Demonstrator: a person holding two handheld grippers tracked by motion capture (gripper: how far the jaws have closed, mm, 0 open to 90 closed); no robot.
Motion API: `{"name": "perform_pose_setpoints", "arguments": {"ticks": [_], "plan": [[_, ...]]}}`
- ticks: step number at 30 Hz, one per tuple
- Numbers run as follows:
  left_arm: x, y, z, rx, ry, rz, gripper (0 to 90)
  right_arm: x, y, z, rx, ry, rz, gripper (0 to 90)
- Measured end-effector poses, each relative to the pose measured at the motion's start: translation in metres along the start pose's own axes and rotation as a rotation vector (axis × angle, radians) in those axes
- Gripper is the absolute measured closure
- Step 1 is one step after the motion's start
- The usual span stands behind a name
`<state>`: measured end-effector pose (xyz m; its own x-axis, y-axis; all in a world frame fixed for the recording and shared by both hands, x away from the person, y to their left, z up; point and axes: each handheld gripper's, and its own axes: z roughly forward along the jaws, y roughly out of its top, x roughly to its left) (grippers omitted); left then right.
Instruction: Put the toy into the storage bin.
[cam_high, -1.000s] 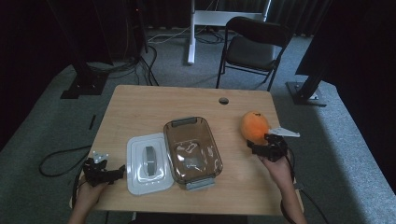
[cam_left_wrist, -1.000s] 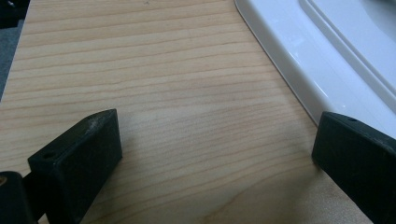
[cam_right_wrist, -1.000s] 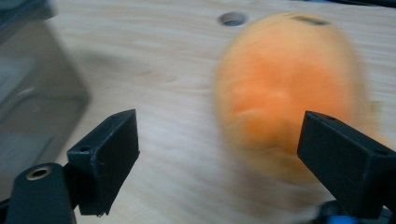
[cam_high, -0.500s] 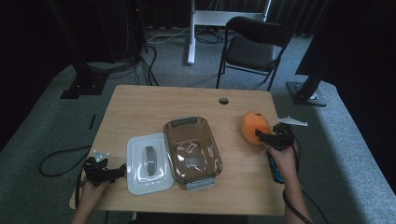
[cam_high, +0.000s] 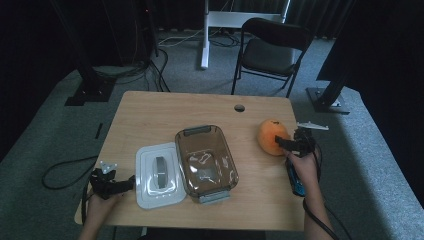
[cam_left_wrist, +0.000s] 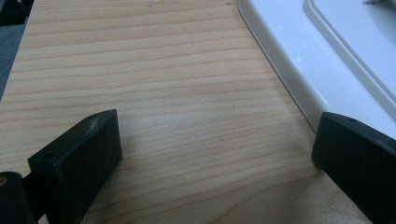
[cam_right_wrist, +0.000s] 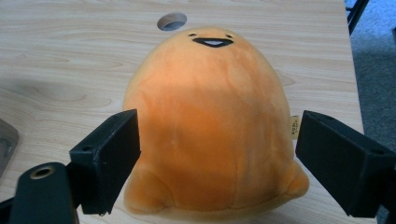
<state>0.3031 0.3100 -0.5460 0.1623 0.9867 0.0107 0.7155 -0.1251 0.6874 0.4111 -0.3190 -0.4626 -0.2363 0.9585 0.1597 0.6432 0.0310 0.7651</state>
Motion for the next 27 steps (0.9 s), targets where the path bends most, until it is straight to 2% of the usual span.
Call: {"name": "perform_pose_setpoints", "arguments": {"ticks": [8, 11, 22, 27], "plan": [[0.0, 0.0, 0.0, 0.0, 0.001, -0.002, 1.9, -0.001, 0.006, 0.01, 0.015, -0.008, 0.0, 13.1], [0.0, 0.0, 0.0, 0.0, 0.001, -0.002, 1.9, -0.002, 0.006, 0.016, 0.036, -0.015, 0.003, 13.1], [0.0, 0.0, 0.0, 0.0, 0.001, -0.001, 1.9, 0.004, 0.002, 0.026, 0.09, 0.015, -0.015, 12.1], [0.0, 0.0, 0.0, 0.0, 0.001, -0.001, 1.9, 0.006, -0.004, 0.027, 0.081, 0.027, -0.007, 11.9]]}}
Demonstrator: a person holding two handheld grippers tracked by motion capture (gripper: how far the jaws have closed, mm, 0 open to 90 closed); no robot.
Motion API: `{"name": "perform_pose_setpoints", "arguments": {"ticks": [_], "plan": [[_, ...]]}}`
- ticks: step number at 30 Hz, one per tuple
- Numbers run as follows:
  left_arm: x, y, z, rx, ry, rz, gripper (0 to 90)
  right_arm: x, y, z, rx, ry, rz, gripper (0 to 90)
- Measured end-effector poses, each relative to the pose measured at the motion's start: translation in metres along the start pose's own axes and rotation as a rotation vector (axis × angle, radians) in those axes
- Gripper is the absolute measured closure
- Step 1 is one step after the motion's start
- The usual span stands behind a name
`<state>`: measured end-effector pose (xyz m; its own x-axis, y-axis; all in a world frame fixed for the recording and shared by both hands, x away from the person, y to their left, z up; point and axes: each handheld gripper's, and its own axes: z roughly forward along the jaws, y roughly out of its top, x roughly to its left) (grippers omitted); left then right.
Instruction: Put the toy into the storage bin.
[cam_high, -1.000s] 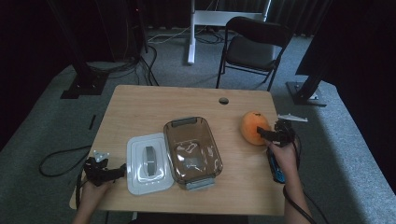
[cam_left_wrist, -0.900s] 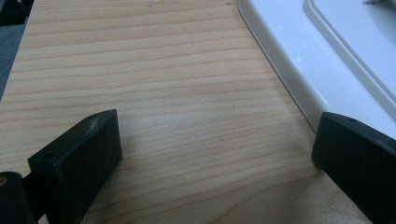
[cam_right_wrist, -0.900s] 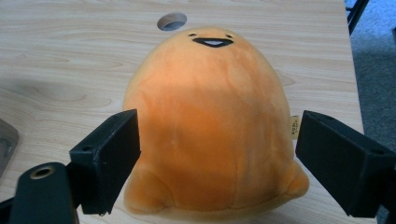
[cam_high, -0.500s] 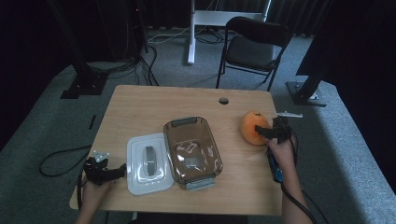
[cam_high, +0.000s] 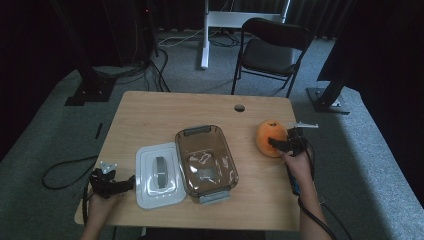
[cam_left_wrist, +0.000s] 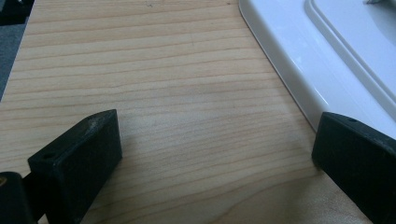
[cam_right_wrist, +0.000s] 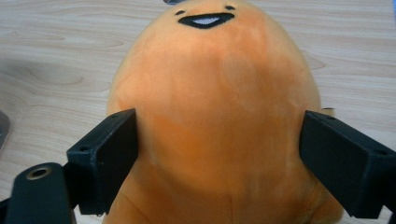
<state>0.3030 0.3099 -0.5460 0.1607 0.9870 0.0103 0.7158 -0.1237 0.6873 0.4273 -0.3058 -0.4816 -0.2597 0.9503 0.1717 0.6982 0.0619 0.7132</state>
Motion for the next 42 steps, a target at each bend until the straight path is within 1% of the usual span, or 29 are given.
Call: {"name": "perform_pose_setpoints", "arguments": {"ticks": [4, 6, 9, 12, 15, 20, 25, 26, 27, 29, 31, 35, 42], "plan": [[0.0, 0.0, 0.0, 0.0, 0.0, 0.0, 1.9, 0.0, -0.003, 0.001, -0.003, 0.0, -0.005, 11.9], [0.0, 0.0, 0.0, 0.0, 0.0, 0.0, 1.9, 0.0, -0.004, 0.002, -0.003, 0.001, 0.003, 12.0], [0.0, 0.0, 0.0, 0.0, 0.0, 0.0, 1.9, 0.002, -0.005, 0.003, -0.001, -0.001, -0.004, 13.7], [0.0, 0.0, 0.0, 0.0, 0.0, 0.0, 1.9, 0.005, -0.007, 0.005, 0.007, -0.012, -0.028, 16.4], [0.0, 0.0, 0.0, 0.0, 0.0, 0.001, 1.9, 0.006, -0.009, 0.007, 0.012, -0.016, -0.036, 20.9], [0.0, 0.0, 0.0, -0.001, -0.004, 0.004, 1.9, 0.007, -0.01, 0.006, 0.016, -0.018, -0.046, 34.1], [0.0, 0.0, 0.0, -0.002, -0.007, 0.006, 1.9, 0.008, -0.011, 0.002, 0.006, -0.018, -0.054, 52.7], [0.0, 0.0, 0.0, -0.002, -0.008, 0.007, 1.9, 0.008, -0.011, 0.001, 0.003, -0.013, -0.054, 54.9], [0.0, 0.0, 0.0, -0.002, -0.009, 0.007, 1.9, 0.008, -0.011, 0.0, -0.001, -0.019, -0.058, 57.3], [0.0, 0.0, 0.0, -0.002, -0.009, 0.007, 1.9, 0.008, -0.01, -0.003, -0.013, -0.021, -0.048, 60.8], [0.0, 0.0, 0.0, -0.002, -0.009, 0.007, 1.9, 0.009, -0.008, -0.005, -0.02, -0.037, -0.049, 62.9], [0.0, 0.0, 0.0, -0.002, -0.009, 0.007, 1.9, 0.011, -0.005, -0.009, -0.029, -0.048, -0.044, 65.2], [0.0, 0.0, 0.0, -0.002, -0.009, 0.007, 1.9, 0.014, 0.003, -0.02, -0.044, -0.035, -0.041, 66.1]]}}
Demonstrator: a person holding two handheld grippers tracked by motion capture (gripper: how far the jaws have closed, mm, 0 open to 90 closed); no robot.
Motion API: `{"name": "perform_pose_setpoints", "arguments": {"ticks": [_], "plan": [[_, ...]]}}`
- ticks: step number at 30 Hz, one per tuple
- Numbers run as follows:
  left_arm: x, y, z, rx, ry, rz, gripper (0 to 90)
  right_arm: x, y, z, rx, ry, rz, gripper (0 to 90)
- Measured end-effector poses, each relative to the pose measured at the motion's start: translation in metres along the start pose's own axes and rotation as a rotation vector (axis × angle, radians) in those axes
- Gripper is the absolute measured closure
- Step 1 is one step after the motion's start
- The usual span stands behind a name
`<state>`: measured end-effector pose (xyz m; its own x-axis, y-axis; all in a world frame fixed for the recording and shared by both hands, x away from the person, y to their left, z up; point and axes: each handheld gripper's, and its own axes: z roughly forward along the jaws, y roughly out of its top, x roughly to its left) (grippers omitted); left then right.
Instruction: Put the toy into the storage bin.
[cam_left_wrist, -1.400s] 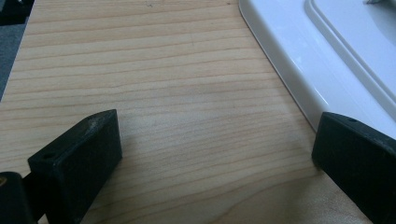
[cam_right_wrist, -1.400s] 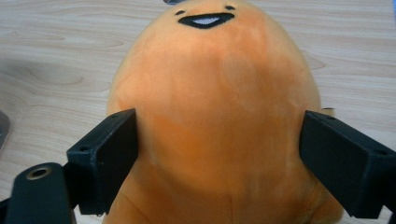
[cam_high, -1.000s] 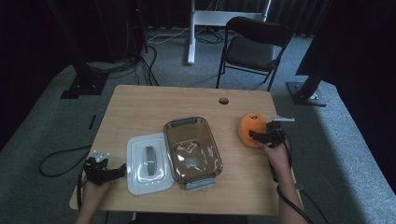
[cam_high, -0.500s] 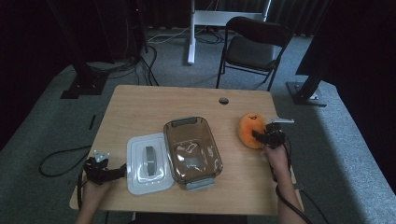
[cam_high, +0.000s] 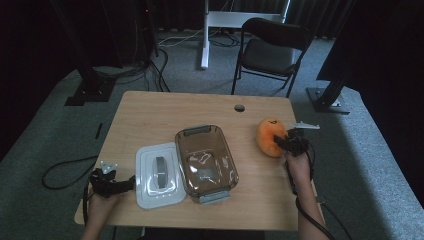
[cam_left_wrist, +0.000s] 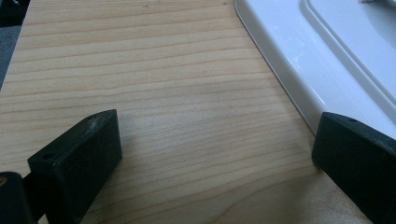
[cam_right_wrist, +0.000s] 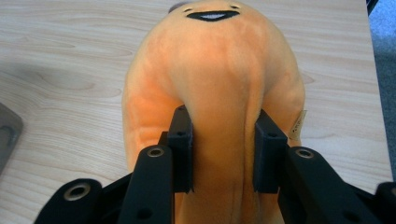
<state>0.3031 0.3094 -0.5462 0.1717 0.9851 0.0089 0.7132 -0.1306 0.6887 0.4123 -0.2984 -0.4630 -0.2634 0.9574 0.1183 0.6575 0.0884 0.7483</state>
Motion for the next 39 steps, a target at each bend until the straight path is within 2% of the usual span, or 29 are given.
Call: {"name": "perform_pose_setpoints", "arguments": {"ticks": [11, 20, 39], "plan": [[0.0, 0.0, 0.0, 0.0, 0.0, 0.0, 1.9, 0.008, 0.008, -0.018, -0.018, 0.016, -0.01, 66.0], [0.0, 0.0, 0.0, 0.0, 0.0, 0.0, 1.9, 0.019, 0.017, -0.035, -0.044, 0.034, -0.037, 66.0], [0.0, 0.0, 0.0, 0.0, 0.0, 0.002, 1.9, 0.064, 0.042, -0.062, -0.091, 0.12, -0.113, 65.8]]}}
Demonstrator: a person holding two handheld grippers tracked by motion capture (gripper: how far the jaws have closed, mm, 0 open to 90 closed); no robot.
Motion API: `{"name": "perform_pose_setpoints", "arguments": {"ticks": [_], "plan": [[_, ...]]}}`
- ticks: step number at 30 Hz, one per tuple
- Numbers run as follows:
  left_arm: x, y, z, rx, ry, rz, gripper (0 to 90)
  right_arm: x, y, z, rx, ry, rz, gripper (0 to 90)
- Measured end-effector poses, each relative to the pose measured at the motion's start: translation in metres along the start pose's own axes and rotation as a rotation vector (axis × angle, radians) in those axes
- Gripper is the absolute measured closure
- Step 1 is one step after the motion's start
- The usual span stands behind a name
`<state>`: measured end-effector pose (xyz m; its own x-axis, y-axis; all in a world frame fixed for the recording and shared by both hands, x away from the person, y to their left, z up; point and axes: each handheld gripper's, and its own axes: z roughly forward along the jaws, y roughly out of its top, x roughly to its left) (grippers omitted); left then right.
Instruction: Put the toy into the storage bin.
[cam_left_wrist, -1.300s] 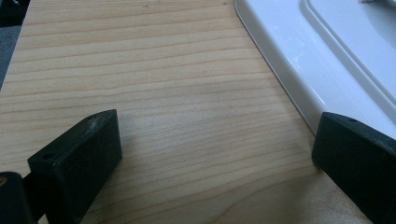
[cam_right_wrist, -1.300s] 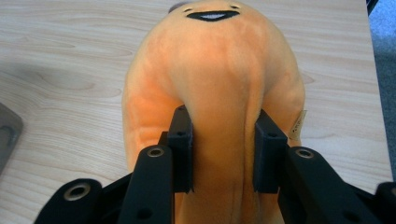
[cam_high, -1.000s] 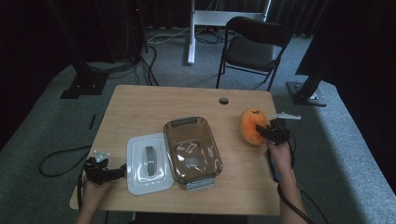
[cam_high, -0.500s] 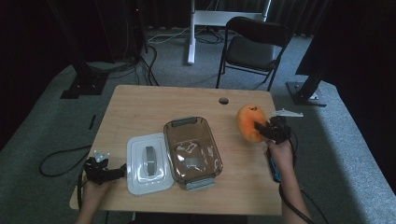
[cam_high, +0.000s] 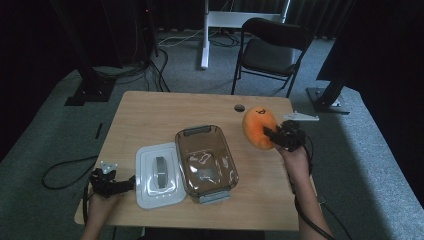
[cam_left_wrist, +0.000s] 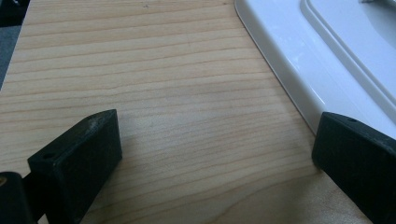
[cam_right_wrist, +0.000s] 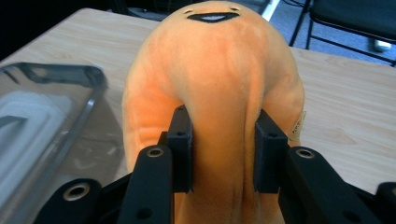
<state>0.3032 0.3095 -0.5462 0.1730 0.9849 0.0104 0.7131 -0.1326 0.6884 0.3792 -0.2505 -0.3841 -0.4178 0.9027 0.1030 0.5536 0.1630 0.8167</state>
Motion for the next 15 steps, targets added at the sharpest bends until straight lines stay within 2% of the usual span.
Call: {"name": "perform_pose_setpoints", "arguments": {"ticks": [15], "plan": [[0.0, 0.0, 0.0, -0.001, 0.0, -0.002, 1.9, 0.044, 0.021, -0.003, -0.025, 0.104, -0.067, 65.5]]}}
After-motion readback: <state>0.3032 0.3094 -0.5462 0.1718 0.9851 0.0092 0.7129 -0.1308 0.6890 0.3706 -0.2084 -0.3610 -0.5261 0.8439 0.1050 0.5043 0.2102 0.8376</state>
